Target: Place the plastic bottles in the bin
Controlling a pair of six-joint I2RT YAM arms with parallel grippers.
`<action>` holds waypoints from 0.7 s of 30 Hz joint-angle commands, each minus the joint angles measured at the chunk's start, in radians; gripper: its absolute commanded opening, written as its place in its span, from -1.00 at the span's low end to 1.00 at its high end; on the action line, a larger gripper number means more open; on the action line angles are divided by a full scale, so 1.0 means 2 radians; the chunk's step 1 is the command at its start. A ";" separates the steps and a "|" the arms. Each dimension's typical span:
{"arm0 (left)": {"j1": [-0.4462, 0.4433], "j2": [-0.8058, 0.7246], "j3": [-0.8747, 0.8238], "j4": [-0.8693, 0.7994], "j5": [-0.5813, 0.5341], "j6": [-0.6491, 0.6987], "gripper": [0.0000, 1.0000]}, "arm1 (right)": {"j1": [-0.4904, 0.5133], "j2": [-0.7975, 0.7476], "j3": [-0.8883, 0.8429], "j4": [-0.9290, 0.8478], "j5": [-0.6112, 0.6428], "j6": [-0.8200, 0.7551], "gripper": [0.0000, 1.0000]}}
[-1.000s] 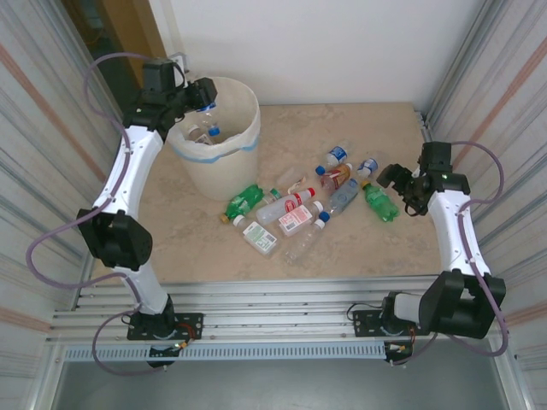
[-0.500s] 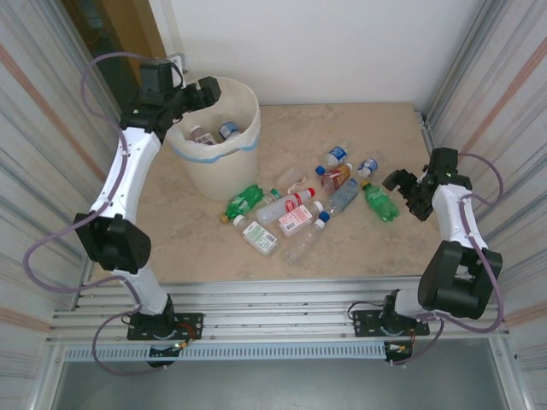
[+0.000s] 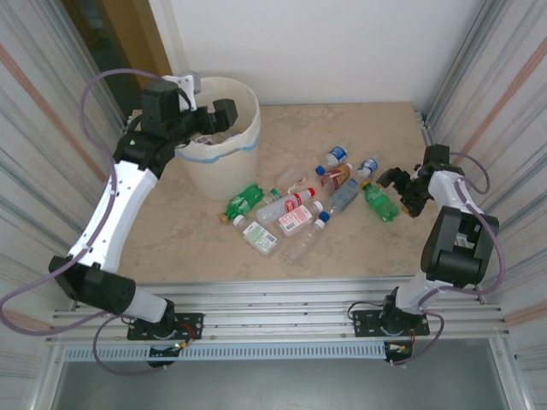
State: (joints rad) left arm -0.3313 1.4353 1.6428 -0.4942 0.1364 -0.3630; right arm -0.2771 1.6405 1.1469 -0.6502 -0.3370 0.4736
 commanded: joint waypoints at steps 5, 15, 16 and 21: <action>-0.036 -0.081 -0.087 0.025 -0.025 -0.017 0.98 | 0.017 0.048 0.031 0.004 -0.015 -0.032 0.91; -0.048 -0.147 -0.166 0.039 -0.047 -0.055 0.98 | 0.049 0.063 0.026 -0.002 -0.005 -0.032 0.76; -0.048 -0.149 -0.168 0.038 -0.049 -0.056 0.98 | 0.049 0.062 0.022 0.000 -0.005 -0.031 0.75; -0.047 -0.160 -0.176 0.046 -0.046 -0.068 0.98 | 0.055 0.070 0.009 0.004 -0.003 -0.030 0.66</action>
State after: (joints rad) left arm -0.4213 1.1465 1.3045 -0.4469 0.0578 -0.4686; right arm -0.1761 1.7653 1.1835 -0.6338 -0.3443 0.4324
